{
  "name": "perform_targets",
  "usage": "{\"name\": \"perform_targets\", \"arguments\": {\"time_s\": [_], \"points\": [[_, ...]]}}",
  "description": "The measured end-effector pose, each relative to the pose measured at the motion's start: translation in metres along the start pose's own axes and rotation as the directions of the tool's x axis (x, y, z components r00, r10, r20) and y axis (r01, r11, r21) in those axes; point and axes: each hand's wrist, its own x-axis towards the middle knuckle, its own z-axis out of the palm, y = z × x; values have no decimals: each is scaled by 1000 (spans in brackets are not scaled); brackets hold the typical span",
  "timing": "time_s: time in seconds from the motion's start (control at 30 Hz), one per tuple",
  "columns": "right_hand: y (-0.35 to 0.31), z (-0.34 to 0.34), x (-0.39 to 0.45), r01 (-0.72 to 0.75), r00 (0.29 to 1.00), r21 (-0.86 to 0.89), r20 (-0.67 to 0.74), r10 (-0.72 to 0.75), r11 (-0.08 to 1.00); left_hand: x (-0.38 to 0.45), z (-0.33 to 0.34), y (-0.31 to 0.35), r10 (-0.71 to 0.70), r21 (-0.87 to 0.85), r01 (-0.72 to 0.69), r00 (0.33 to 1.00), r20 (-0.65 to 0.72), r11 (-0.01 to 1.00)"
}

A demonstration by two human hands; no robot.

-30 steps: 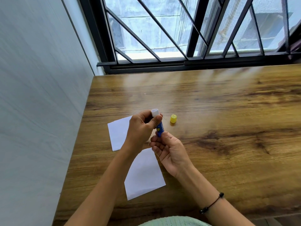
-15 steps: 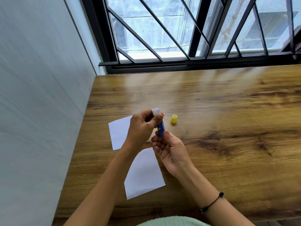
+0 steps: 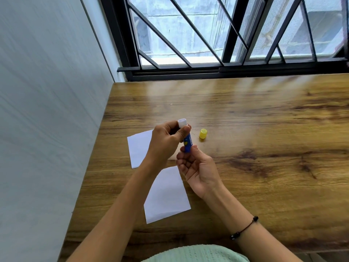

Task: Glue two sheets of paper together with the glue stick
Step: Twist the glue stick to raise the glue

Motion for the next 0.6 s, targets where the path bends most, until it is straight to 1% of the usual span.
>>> {"name": "perform_targets", "arguments": {"time_s": [0.07, 0.13, 0.27, 0.43, 0.6], "points": [[-1, 1, -1, -38, 999, 3, 0, 38, 999, 0, 0, 0, 3, 1, -3, 1000, -1, 1000], [-3, 3, -2, -46, 999, 5, 30, 45, 999, -1, 0, 0, 2, -1, -2, 1000, -1, 1000], [-5, 5, -3, 19, 996, 14, 84, -20, 1000, -1, -2, 1, -8, -14, 8, 1000, -2, 1000], [-1, 5, -4, 9, 999, 57, 49, -12, 998, -2, -1, 1, 4, 16, -5, 1000, 9, 1000], [-4, 3, -6, -26, 998, 38, 59, 24, 999, -3, 0, 1, 3, -1, -3, 1000, -1, 1000]]}}
